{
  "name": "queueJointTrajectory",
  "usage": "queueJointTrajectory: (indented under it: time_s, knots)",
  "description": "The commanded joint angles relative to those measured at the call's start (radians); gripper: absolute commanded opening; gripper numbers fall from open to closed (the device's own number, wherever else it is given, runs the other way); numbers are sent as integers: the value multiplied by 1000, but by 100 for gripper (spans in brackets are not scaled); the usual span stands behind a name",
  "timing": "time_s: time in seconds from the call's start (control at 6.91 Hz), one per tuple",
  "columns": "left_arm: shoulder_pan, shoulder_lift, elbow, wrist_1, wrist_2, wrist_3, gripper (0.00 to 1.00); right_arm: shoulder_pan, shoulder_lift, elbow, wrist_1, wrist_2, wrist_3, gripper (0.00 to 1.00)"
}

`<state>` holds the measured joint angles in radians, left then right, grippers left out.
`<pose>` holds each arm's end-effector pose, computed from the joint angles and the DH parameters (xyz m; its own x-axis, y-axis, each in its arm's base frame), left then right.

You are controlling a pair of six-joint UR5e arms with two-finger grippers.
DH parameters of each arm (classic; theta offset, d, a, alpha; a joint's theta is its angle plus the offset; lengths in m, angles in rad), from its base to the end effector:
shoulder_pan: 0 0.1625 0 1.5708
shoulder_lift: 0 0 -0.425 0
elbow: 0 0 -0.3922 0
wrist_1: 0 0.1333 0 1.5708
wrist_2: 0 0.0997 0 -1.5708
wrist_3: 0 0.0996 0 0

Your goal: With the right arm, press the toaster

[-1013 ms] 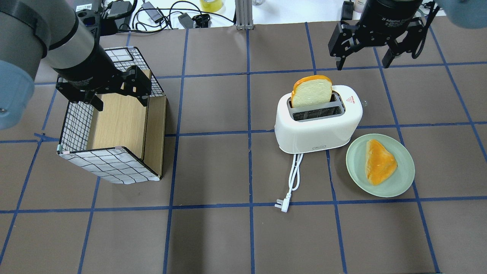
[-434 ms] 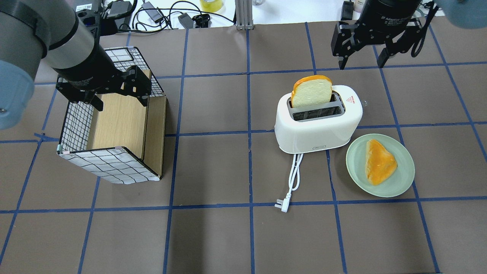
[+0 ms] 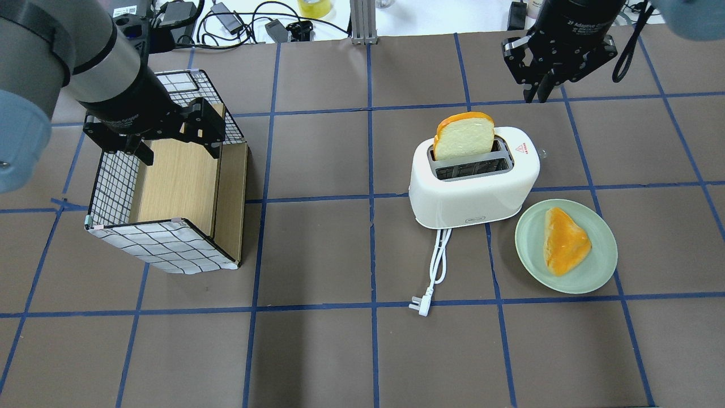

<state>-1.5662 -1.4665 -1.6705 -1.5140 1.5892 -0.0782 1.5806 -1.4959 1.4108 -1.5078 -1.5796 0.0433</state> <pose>-0.1294 -0.4542 0.4937 -0.9964 -0.0837 -0.0135 -0.0827 0.9946 -0.0626 0.1376 -0.5231 0.5223 -0.9994 0.0337 0.0078 0.0335 0.9992 -0.0225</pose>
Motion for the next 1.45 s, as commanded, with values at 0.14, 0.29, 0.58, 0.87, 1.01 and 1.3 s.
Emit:
queueJointTrajectory:
  time_s: [0.14,0.29,0.58,0.87,1.01,1.3]
  knots:
    - [0,0,0,0,0,0,100,-30,5,0,-6,16,-14,0]
    - [0,0,0,0,0,0,100,-74,14,8,-15,126,-31,0]
    - [0,0,0,0,0,0,100,-187,69,23,-46,255,-156,0]
    - [0,0,0,0,0,0,100,-310,117,126,-159,390,-212,0]
    - [0,0,0,0,0,0,100,-362,120,213,-251,464,-264,0]
    - [0,0,0,0,0,0,100,-448,124,347,-354,548,-284,0]
